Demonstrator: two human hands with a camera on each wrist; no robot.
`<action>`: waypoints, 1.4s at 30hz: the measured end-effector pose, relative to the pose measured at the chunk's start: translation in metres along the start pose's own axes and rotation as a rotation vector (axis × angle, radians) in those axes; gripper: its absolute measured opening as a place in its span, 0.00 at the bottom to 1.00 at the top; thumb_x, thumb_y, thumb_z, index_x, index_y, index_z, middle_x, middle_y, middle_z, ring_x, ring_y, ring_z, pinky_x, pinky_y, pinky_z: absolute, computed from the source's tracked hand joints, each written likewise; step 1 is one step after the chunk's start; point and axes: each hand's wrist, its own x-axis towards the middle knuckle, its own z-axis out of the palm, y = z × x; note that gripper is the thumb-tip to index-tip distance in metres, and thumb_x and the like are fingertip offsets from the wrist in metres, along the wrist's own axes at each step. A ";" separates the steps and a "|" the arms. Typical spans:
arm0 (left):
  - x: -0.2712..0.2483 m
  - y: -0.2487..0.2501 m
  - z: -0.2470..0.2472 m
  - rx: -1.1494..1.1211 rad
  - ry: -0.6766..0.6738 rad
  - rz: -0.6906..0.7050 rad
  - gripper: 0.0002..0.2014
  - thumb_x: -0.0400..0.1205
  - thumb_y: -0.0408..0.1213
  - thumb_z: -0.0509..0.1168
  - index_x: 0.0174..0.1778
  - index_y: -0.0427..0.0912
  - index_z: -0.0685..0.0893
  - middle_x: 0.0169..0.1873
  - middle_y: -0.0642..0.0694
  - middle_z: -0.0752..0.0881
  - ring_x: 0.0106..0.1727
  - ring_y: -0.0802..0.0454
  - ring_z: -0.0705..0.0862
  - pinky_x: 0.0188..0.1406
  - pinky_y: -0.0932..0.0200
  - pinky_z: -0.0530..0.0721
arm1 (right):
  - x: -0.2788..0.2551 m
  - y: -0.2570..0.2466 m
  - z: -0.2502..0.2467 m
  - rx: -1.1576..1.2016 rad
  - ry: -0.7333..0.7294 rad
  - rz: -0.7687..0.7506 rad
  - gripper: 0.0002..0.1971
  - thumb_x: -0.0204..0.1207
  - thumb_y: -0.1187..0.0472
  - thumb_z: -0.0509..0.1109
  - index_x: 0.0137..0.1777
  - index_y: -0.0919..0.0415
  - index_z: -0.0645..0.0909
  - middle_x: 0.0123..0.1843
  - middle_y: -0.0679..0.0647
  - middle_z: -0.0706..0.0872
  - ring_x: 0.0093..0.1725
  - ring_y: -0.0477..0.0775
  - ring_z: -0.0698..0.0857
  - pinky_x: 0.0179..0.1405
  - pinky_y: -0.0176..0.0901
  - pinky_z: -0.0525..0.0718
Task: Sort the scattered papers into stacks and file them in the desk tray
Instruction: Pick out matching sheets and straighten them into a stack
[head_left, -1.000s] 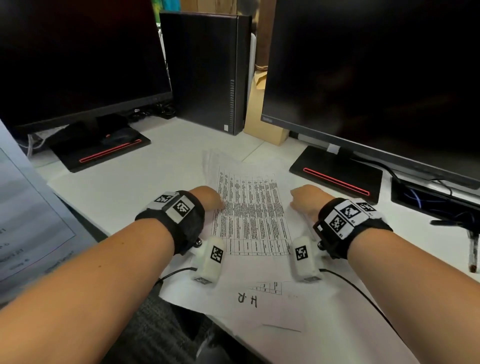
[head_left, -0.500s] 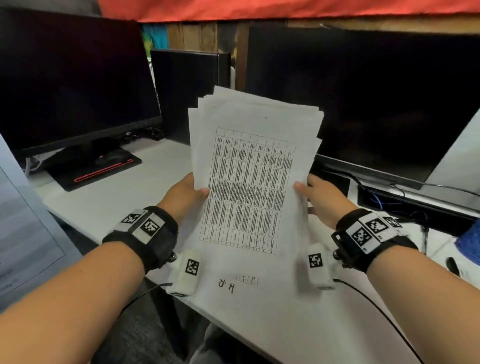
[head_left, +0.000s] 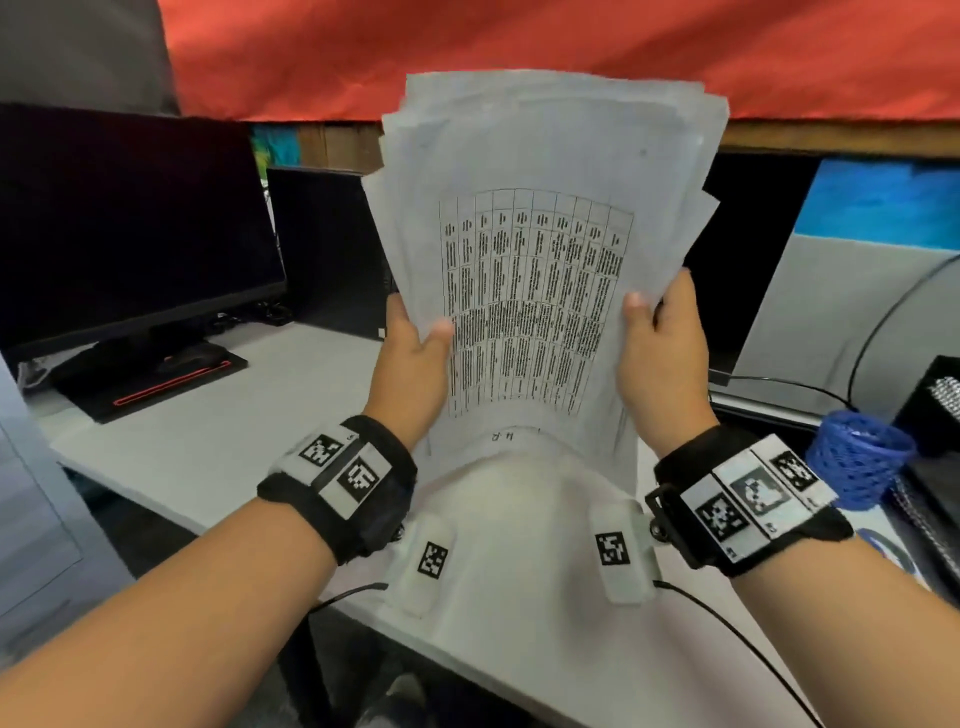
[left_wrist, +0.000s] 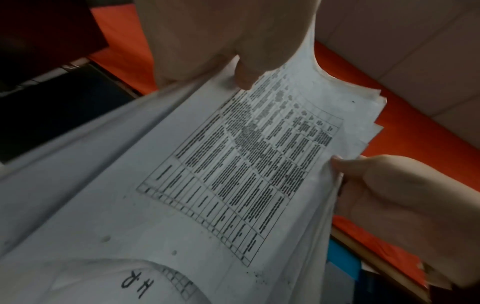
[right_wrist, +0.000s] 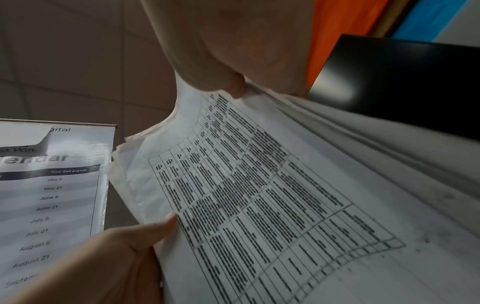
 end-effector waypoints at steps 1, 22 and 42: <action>-0.003 -0.001 0.003 -0.001 0.004 0.007 0.21 0.87 0.33 0.55 0.77 0.46 0.61 0.60 0.59 0.74 0.53 0.70 0.75 0.38 0.90 0.70 | -0.003 0.002 -0.003 -0.004 0.000 0.006 0.12 0.86 0.64 0.56 0.67 0.58 0.71 0.50 0.33 0.77 0.46 0.19 0.77 0.43 0.10 0.72; 0.036 -0.005 0.020 -0.113 -0.005 -0.110 0.26 0.81 0.40 0.68 0.72 0.47 0.65 0.58 0.53 0.80 0.56 0.57 0.81 0.54 0.62 0.77 | 0.075 -0.028 -0.014 -0.074 0.073 -0.082 0.12 0.79 0.61 0.67 0.60 0.48 0.83 0.51 0.31 0.80 0.52 0.24 0.77 0.55 0.17 0.72; 0.041 -0.055 0.019 -0.159 -0.023 -0.255 0.15 0.85 0.39 0.62 0.68 0.49 0.79 0.56 0.56 0.86 0.54 0.64 0.83 0.48 0.67 0.77 | 0.048 0.034 -0.020 -0.045 -0.084 0.213 0.21 0.80 0.62 0.68 0.72 0.53 0.72 0.53 0.46 0.85 0.47 0.38 0.85 0.44 0.32 0.85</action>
